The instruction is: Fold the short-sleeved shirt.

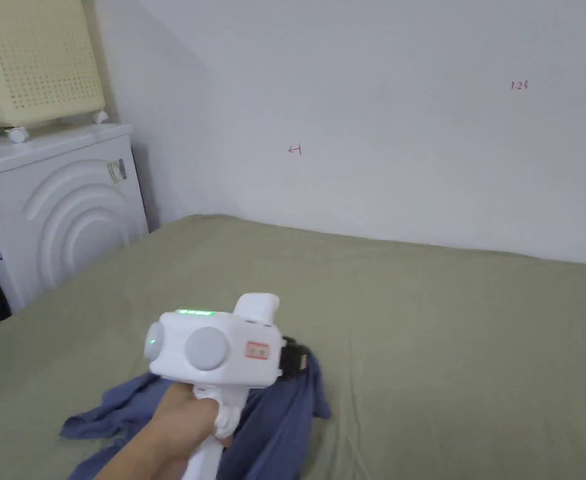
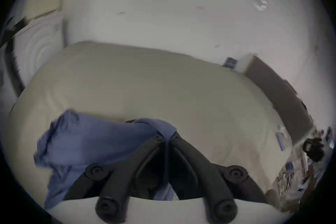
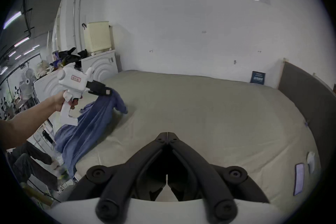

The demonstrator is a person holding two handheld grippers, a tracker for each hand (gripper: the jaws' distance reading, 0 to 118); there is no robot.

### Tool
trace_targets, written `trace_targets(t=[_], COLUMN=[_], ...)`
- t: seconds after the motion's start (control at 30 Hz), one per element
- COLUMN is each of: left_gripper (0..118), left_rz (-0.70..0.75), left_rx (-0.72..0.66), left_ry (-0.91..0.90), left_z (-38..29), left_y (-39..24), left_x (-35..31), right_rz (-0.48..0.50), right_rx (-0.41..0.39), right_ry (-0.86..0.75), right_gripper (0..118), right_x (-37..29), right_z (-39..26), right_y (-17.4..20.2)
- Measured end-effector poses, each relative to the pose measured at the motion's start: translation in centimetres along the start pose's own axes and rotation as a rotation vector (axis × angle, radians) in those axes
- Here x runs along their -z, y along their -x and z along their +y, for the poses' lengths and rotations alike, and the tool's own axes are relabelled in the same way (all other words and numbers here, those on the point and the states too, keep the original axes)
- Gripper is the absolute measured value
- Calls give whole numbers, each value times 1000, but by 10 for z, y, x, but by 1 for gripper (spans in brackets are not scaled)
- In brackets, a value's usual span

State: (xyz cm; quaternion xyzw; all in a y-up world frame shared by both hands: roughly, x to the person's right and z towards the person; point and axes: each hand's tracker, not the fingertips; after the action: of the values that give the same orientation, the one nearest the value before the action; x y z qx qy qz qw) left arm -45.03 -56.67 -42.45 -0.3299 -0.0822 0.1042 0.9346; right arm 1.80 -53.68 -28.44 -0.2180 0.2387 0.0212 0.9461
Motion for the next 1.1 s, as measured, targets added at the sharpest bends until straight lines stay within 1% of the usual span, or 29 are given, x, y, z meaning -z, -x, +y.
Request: trace_targets(t=[0.1, 0.17, 0.23, 0.33, 0.37, 0.47, 0.5, 0.53, 0.57, 0.6, 0.63, 0.67, 0.7, 0.73, 0.77, 0.83, 0.9, 0.97, 1.03, 1.07, 1.1], left_gripper=[3, 3, 3, 3, 3, 3, 6, 17, 61, 95, 110, 110, 110, 110, 110, 109, 109, 108, 108, 105, 98], left_rz=[-117, -220, -312, -430, -475, -496, -484, -470, -462, -458, -454, -472, -485, -468, -402, -332, -214, -65, 40, 86, 132], left_rx=[72, 152, 180, 217, 239, 312, 331, 339, 322, 290, 246, 194, 171, 163, 171, 194, 177, 111, 10, -45, -83], left_ry=[13, 31, 70, 157, 201, 255, 251, 245, 238, 241, 224, 187, 181, 174, 143, 66, -7, -54, -143, -183, -219], left_z=[15, 11, 4, -19, -29, -59, -67, -75, -80, -82, -80, -73, -67, -59, -51, -33, -27, -22, -33, -40, -48], left_y=[-80, -141, -193, -272, -298, -356, -369, -379, -385, -385, -381, -367, -356, -342, -322, -274, -224, -168, -123, -96, -81], left_x=[23, 47, 68, 107, 120, 148, 155, 160, 163, 164, 160, 153, 146, 135, 119, 89, 50, 6, -40, -59, -79], right_rz=[-78, -124, -180, -285, -305, -356, -363, -367, -379, -382, -381, -385, -385, -379, -374, -339, -301, -277, -248, -237, -224], right_rx=[22, 46, 89, 127, 143, 185, 190, 196, 204, 208, 206, 204, 199, 192, 186, 181, 164, 142, 126, 125, 123], right_ry=[17, 14, 15, 36, 48, 74, 74, 69, 64, 65, 64, 62, 63, 65, 66, 54, 40, 34, 20, 9, -7], right_gripper=[0, 0, 0, 0, 0, 0, 0, 0, 0, 0, 0, 0, 0, 0, 0, 0, 0, 0, 0, 0, 0], right_x=[-28, -50, -72, -101, -109, -127, -131, -135, -139, -141, -142, -143, -141, -139, -136, -129, -120, -108, -96, -89, -84], right_z=[-2, -9, -18, -34, -40, -53, -56, -58, -60, -58, -58, -58, -57, -55, -53, -48, -42, -35, -29, -26, -23], right_y=[-13, -27, -41, -61, -68, -82, -84, -87, -88, -87, -87, -87, -86, -85, -83, -79, -73, -67, -64, -62, -61])
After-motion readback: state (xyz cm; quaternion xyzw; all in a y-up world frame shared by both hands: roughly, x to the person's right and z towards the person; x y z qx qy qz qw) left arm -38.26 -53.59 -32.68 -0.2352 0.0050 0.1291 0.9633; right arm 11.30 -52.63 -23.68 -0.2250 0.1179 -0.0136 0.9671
